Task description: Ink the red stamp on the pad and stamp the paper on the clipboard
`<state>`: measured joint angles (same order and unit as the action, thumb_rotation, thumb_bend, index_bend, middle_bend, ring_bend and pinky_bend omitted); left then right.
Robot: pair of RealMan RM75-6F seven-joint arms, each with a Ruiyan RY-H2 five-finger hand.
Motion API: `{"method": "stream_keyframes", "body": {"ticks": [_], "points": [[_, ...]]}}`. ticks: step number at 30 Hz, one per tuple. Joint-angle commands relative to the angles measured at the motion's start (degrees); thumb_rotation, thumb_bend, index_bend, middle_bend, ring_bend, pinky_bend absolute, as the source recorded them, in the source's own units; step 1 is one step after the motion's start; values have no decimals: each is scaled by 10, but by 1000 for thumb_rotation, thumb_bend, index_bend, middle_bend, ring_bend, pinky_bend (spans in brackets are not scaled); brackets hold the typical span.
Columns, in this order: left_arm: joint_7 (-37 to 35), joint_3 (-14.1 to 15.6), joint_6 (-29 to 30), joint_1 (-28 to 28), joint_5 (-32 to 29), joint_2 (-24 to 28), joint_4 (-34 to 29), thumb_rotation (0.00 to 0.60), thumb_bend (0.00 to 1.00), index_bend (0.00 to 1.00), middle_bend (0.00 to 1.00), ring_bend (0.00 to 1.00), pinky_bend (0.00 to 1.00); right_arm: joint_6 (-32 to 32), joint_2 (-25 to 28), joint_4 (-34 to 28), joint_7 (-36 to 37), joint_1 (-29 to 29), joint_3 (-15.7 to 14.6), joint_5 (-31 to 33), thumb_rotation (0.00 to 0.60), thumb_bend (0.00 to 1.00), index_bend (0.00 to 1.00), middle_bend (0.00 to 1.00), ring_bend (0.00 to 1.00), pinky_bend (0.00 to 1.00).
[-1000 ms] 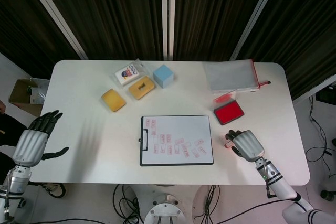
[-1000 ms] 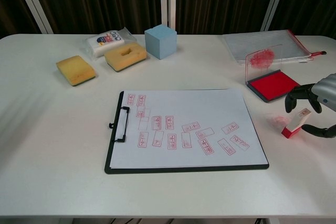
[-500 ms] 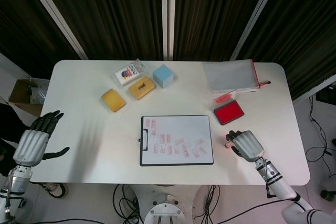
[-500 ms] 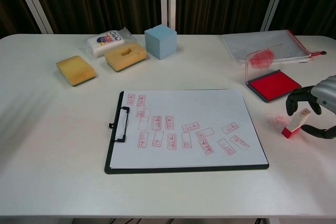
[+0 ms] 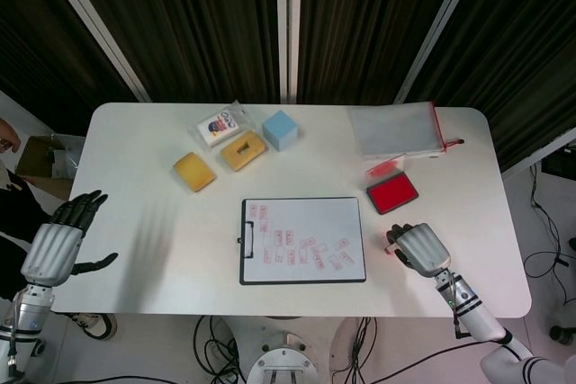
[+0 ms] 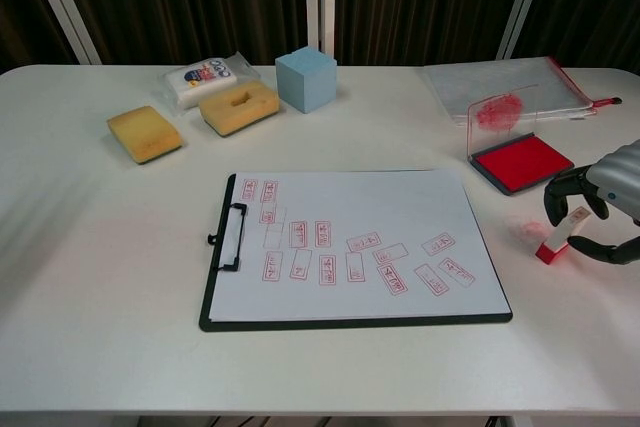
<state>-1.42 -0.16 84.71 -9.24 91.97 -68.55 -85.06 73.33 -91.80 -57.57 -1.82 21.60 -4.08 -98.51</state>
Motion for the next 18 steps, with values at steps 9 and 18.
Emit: {"method": "stream_keyframes", "body": {"ticks": [9, 18], "points": [[-5, 1, 2, 1, 0, 0, 4, 478, 123, 82, 66, 96, 187, 0, -4, 3, -3, 1, 0, 6, 600, 333, 596, 521, 605, 813], [-7, 1, 2, 2, 0, 1, 5, 476, 123, 82, 66, 96, 187, 15, 11, -14, 19, 9, 20, 17, 600, 352, 616, 542, 623, 822]]}}
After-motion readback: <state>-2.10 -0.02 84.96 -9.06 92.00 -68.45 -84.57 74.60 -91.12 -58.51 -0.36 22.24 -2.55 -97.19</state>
